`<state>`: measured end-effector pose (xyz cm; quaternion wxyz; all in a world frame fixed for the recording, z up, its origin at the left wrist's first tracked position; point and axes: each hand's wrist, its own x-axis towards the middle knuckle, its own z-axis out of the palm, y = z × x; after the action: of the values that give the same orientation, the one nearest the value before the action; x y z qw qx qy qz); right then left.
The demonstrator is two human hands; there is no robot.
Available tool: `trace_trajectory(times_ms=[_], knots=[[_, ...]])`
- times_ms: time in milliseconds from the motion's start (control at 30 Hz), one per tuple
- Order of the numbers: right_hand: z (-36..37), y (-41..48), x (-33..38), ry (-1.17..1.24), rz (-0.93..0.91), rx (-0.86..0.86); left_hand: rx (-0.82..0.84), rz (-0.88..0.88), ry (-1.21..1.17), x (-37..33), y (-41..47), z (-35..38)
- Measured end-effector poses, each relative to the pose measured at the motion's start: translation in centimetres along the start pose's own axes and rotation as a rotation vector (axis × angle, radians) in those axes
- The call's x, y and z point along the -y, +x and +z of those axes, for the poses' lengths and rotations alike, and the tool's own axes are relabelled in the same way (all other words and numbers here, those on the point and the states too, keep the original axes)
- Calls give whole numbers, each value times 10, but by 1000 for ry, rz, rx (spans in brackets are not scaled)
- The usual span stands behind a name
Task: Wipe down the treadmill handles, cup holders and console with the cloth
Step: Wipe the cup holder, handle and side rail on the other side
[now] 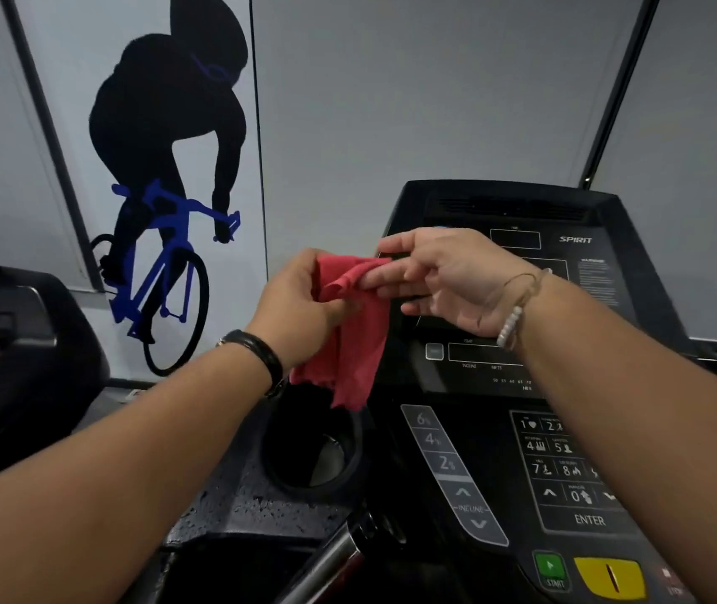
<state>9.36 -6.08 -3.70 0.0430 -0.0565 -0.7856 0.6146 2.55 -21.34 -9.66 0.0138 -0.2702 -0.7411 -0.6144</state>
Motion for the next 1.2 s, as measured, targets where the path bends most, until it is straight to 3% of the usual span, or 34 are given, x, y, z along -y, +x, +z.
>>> trace_trajectory(times_ms=[67, 200, 333, 433, 533, 633, 733, 900, 1033, 1200], knots=[[-16, 10, -15, -178, -48, -180, 7, -71, 13, 8, 5, 4], [-64, 24, -69, -556, -120, -642, 218, -211, -132, 27, 15, 18], [-84, 5, -130, -705, -22, -876, 161, 36, 401, 65, 17, 49], [-78, -1, -160, -828, -20, -905, -6, 278, 814, 74, 17, 65], [-75, 2, -171, -915, -118, -907, 68, 414, 857, 75, 18, 76], [-76, 5, -174, -911, -167, -889, 292, 380, 852, 94, -5, 78], [-77, 3, -174, -840, -186, -897, 307, 420, 996, 103, -5, 70], [-78, 3, -175, -839, -208, -880, 316, 306, 1071, 92, 40, 69], [-78, 5, -175, -860, -186, -863, 372, 315, 1006, 89, 32, 69], [-77, 5, -175, -885, -211, -848, 493, 391, 651, 98, -23, 63]])
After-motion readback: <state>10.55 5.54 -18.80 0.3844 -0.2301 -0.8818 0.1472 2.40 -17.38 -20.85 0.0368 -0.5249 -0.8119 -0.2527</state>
